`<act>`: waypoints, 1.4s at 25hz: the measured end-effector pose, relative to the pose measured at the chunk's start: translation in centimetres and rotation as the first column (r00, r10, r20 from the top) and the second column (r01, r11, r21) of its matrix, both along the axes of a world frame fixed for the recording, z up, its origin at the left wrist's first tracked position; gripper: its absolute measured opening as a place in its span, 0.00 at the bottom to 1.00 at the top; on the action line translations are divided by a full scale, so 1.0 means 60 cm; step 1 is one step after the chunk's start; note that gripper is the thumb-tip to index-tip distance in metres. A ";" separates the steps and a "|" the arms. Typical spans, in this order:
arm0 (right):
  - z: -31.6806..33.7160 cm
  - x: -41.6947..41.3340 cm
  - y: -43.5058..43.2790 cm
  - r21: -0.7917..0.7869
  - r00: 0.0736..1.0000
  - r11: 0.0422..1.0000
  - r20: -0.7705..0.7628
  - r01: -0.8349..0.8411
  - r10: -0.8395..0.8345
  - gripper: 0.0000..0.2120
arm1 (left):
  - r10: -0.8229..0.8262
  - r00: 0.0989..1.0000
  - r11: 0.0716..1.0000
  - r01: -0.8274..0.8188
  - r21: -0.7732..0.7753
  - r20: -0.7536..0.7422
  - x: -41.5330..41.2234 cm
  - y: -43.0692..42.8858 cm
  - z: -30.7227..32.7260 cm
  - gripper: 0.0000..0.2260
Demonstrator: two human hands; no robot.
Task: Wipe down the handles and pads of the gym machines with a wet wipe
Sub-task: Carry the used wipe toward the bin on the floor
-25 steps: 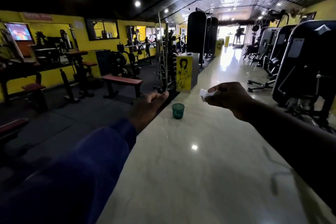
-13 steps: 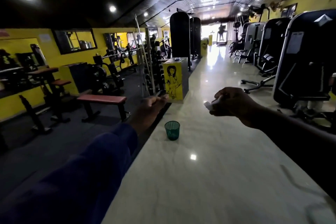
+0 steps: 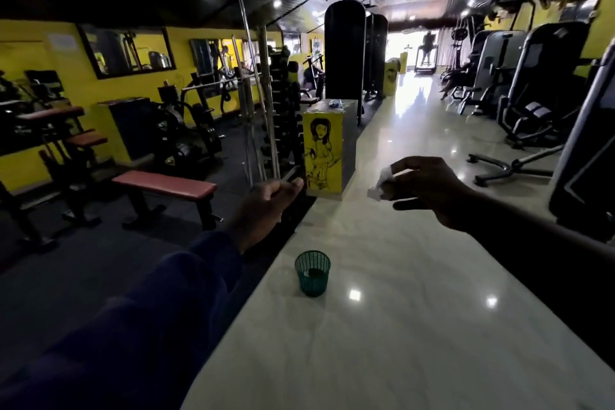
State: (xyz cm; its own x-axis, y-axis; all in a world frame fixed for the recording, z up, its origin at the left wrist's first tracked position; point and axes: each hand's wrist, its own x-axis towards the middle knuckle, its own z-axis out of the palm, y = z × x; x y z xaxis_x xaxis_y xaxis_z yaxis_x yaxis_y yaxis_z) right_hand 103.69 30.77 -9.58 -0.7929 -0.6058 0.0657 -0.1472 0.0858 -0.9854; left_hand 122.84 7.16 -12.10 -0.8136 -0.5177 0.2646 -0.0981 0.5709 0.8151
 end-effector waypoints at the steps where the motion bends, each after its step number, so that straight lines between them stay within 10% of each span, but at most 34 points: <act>1: -0.016 -0.043 -0.049 0.016 1.000 1.000 0.004 -0.007 0.007 0.10 | 0.006 1.000 1.000 -0.006 0.008 -0.005 -0.045 -0.045 -0.018 0.20; 13: -0.267 -0.499 -0.552 0.115 0.981 0.993 0.188 0.019 -0.040 0.10 | -0.029 0.961 0.994 0.000 0.105 0.276 -0.543 -0.543 -0.248 0.34; 18: -0.478 -0.676 -0.715 0.294 0.957 0.956 0.276 0.008 -0.093 0.10 | 0.021 0.916 0.978 -0.102 0.182 0.400 -0.716 -0.674 -0.411 0.23; 23: -0.667 -0.845 -0.858 0.471 0.912 0.880 0.338 0.050 -0.233 0.09 | 0.097 0.821 0.896 -0.318 0.310 0.563 -0.876 -0.785 -0.601 0.41; 35: -1.006 -0.947 -1.077 0.755 0.955 0.656 0.202 -0.010 -0.218 0.16 | -0.028 0.718 0.793 -0.407 0.453 0.695 -1.027 -0.949 -0.840 0.33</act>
